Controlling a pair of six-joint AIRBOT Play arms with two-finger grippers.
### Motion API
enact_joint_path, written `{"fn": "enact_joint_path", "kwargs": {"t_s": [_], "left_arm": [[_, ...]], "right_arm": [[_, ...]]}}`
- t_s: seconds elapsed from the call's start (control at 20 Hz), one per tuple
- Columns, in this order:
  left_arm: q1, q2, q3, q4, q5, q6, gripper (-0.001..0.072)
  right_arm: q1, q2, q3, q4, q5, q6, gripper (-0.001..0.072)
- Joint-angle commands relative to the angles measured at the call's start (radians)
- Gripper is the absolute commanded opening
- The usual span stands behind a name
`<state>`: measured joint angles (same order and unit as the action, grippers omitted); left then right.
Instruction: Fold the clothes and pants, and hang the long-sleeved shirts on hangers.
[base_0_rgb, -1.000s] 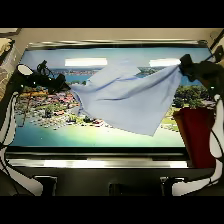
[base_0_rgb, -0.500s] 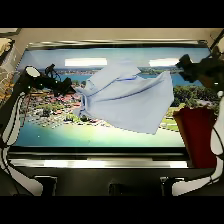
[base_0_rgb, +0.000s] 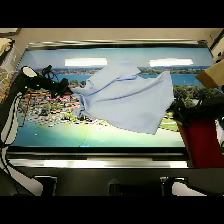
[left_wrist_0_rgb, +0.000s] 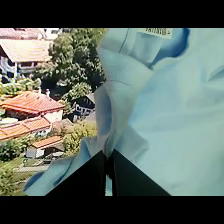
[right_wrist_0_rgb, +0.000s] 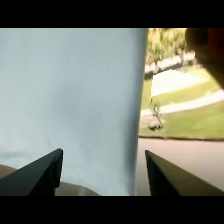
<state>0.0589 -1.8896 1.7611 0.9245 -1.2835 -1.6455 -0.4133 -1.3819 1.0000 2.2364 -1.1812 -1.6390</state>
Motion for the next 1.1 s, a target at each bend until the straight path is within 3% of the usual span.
{"fn": "enact_joint_path", "kwargs": {"t_s": [0.0,0.2,0.4,0.45,0.5,0.7,0.85,1.05], "left_arm": [[0.004,0.0,0.0,0.0,-0.01,0.003,0.0019],[0.004,0.0,0.0,0.0,-0.01,-0.005,0.0019],[0.004,0.0,0.0,0.0,-0.008,-0.005,0.0019],[0.005,0.0,0.0,0.0,-0.008,-0.005,0.0019],[0.008,0.001,0.0,-0.001,-0.01,-0.006,0.0018],[0.045,0.047,0.033,-0.072,-0.01,0.002,0.0018],[0.094,0.143,0.158,-0.202,0.007,0.05,0.0017],[0.145,0.396,0.362,-0.207,0.068,0.03,0.0016]], "right_arm": [[-0.005,0.023,-0.238,0.101,0.029,-0.09,0.0594],[0.018,0.023,-0.323,0.166,0.117,-0.105,0.0578],[0.232,0.023,-0.328,0.161,0.281,-0.038,0.0526],[0.27,0.023,-0.327,0.162,0.311,0.0,0.0333],[0.289,0.03,-0.32,0.17,0.317,0.017,0.0032],[0.24,0.178,-0.161,0.171,0.274,0.012,0.0036],[0.217,0.319,0.173,0.172,0.159,-0.031,0.0036],[0.218,0.453,0.664,0.169,0.049,-0.031,0.0037]]}}
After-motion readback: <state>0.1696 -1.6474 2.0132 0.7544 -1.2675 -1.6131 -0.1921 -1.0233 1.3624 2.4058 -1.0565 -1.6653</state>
